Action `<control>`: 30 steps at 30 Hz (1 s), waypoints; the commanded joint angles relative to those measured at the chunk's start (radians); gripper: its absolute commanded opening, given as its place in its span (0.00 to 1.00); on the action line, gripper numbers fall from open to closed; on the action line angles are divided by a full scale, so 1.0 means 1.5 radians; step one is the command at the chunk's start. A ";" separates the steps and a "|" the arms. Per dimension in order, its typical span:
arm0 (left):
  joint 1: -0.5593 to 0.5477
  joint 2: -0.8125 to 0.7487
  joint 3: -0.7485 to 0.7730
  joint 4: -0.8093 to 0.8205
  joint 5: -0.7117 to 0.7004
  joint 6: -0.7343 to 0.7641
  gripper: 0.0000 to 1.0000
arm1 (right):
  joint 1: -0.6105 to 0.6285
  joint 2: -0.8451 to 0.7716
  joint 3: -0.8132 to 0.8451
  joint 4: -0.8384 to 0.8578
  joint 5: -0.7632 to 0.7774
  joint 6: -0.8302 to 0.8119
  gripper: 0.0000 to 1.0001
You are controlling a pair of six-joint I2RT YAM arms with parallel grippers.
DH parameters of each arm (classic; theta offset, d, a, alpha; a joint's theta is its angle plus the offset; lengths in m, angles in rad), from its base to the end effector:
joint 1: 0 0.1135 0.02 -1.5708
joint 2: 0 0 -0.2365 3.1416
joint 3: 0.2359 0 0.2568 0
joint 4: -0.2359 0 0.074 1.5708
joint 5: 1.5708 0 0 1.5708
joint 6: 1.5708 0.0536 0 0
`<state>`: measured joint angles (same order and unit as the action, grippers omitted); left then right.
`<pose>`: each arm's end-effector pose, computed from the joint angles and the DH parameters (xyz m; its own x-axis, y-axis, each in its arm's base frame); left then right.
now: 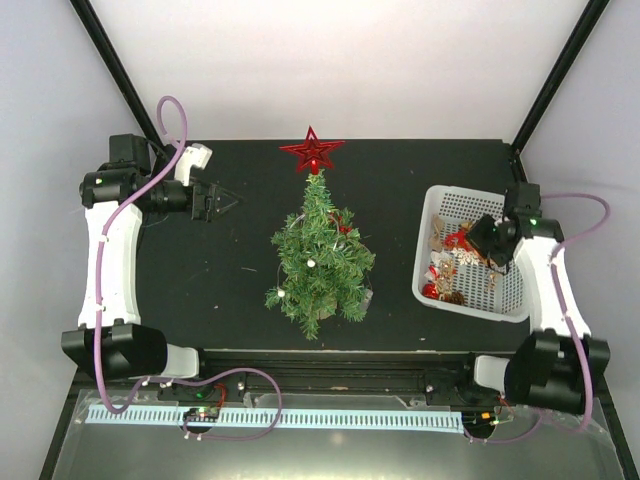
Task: Decorate the small christmas tree
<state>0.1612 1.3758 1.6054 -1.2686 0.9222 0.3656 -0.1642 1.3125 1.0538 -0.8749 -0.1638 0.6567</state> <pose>0.2611 -0.0008 0.3691 -0.6866 0.1072 -0.7191 0.5861 0.6669 -0.4602 0.2678 -0.0355 0.2214 -0.6510 0.7184 -0.2452 0.6194 0.6894 0.3755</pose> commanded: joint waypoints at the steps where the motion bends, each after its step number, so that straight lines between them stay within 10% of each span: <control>1: -0.008 -0.017 -0.003 0.000 0.017 0.002 0.99 | 0.033 -0.102 0.002 -0.084 -0.026 -0.030 0.01; 16: -0.031 -0.048 -0.014 0.000 0.014 -0.011 0.99 | 0.456 -0.300 0.149 -0.125 0.013 0.145 0.04; 30: -0.043 -0.104 -0.058 0.020 0.010 -0.025 0.99 | 0.865 -0.142 0.270 -0.129 0.184 0.212 0.04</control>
<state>0.1024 1.2560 1.5257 -1.2575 0.9276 0.3367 1.0702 1.0618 1.4326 -1.0409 0.0265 0.9459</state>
